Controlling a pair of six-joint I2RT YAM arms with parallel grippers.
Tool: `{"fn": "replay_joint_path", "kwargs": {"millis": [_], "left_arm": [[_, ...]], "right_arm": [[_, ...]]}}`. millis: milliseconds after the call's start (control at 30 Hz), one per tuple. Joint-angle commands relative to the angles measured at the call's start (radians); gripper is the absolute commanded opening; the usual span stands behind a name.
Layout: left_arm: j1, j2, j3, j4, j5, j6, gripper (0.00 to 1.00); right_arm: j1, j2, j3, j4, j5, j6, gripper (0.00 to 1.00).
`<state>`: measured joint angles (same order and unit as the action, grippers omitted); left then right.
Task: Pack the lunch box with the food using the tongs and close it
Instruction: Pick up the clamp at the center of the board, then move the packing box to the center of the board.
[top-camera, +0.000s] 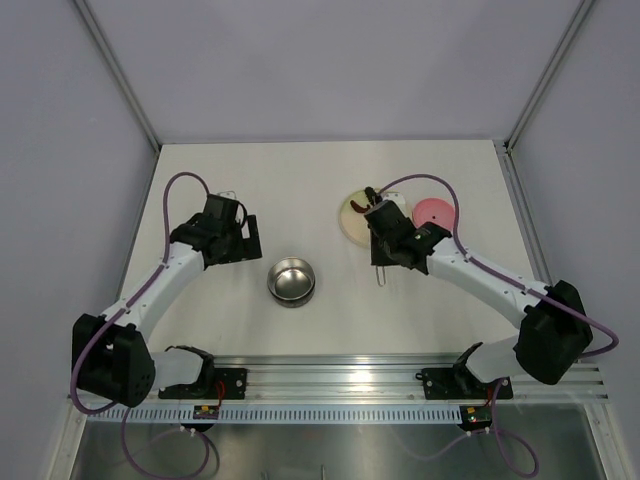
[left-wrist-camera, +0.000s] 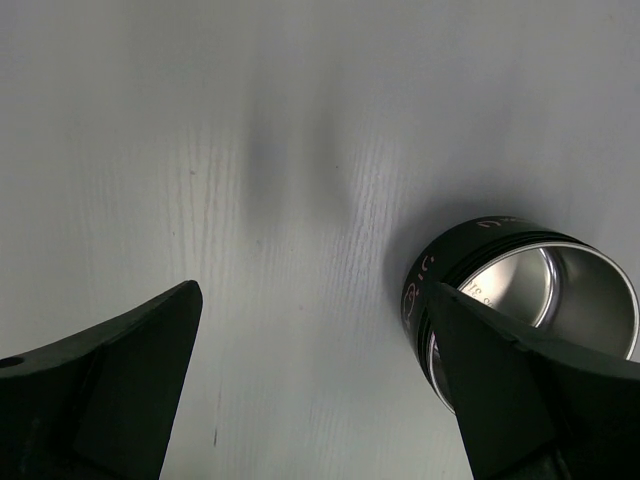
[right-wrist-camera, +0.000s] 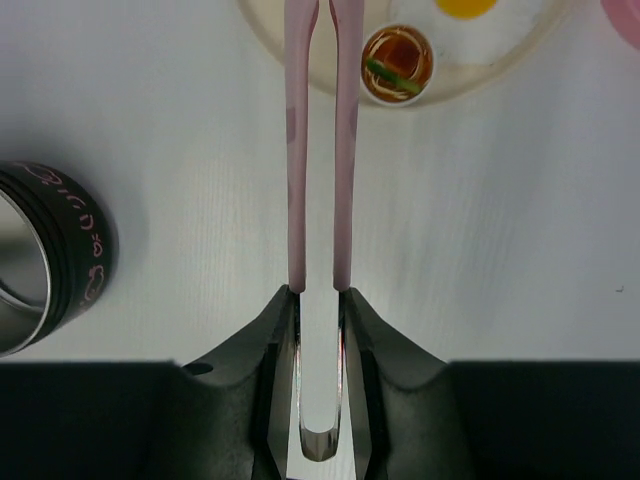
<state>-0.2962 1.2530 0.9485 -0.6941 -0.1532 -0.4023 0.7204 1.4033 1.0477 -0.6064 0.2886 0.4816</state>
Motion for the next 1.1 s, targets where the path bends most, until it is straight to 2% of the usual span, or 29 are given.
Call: {"fn": "replay_joint_path", "kwargs": {"millis": [0,167,500,767,1067], "left_arm": [[-0.004,0.003,-0.028,0.054,0.024,-0.056,0.99],[-0.004,0.013,-0.056,0.057,0.037,-0.107,0.99],[-0.004,0.095,-0.091,0.047,0.027,-0.196,0.99],[-0.014,0.134,-0.120,0.105,0.139,-0.204,0.99],[-0.040,0.168,-0.109,0.130,0.236,-0.213,0.99]], "right_arm": [[-0.061,0.000,0.118,-0.093,-0.052,-0.066,0.30],[-0.125,0.094,0.236,-0.187,-0.103,-0.061,0.29],[-0.223,0.126,0.276,-0.184,-0.181,-0.090,0.29],[-0.314,0.092,0.268,-0.194,-0.216,-0.109,0.30],[-0.340,0.102,0.276,-0.193,-0.221,-0.113,0.30]]}}
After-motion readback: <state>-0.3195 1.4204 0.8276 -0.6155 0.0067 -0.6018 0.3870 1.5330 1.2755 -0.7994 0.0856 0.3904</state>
